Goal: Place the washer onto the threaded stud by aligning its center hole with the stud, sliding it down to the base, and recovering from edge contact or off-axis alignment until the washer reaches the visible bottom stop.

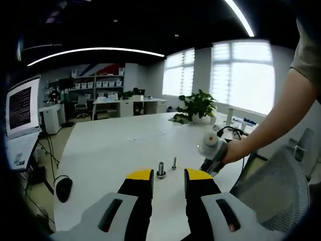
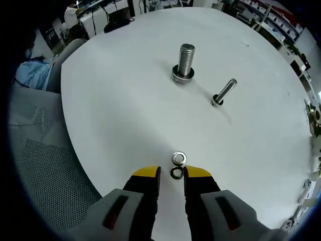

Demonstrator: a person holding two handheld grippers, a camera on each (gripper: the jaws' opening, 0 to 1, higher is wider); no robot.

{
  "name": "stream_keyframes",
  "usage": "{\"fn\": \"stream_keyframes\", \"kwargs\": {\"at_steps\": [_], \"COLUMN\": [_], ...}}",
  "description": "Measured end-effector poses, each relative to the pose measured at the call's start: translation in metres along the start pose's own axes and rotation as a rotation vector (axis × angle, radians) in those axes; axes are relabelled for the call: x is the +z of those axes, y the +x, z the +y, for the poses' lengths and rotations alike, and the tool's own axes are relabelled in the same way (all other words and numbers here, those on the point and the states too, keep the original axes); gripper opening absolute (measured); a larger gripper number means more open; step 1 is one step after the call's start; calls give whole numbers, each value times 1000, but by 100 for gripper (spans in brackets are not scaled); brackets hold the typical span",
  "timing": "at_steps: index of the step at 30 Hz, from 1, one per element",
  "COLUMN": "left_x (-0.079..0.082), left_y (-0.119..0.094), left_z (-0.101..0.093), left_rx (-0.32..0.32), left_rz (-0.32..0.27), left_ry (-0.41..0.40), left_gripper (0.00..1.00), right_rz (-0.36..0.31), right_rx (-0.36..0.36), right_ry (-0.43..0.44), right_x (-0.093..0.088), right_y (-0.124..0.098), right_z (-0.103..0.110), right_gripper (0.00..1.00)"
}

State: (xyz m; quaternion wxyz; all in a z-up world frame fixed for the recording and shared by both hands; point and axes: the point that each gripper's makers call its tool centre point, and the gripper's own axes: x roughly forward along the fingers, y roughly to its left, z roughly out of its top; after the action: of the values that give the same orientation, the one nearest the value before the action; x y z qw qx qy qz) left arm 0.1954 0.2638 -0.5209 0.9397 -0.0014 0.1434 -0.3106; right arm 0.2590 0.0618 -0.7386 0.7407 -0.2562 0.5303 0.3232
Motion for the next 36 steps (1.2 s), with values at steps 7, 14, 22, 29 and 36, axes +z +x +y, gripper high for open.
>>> {"fn": "stream_keyframes", "kwargs": {"at_steps": [7,14,22,29,36], "left_x": [0,0,-2,-4,-7], "left_y": [-1,0,0,1,2], "left_z": [2,3,3,2,1], "left_rx": [10,15,18,13,8], "left_rz": [-2,0,6,19,31], "left_ry": [-5,0,-5,-1,1], "left_gripper": [22,22,22,22,22], "right_rz": [9,-19,-45,-44,-63], "right_rx": [-6,1,6,-3,22], "right_ry": [-21,-12,-27,-37,-8], "right_x": [-9,-6,-5,-11,-9], "right_y": [1,-1,0,4,5], "right_z": [-2,-1,-1,-5,-7], "right_gripper": [21,22,24,24,24]}}
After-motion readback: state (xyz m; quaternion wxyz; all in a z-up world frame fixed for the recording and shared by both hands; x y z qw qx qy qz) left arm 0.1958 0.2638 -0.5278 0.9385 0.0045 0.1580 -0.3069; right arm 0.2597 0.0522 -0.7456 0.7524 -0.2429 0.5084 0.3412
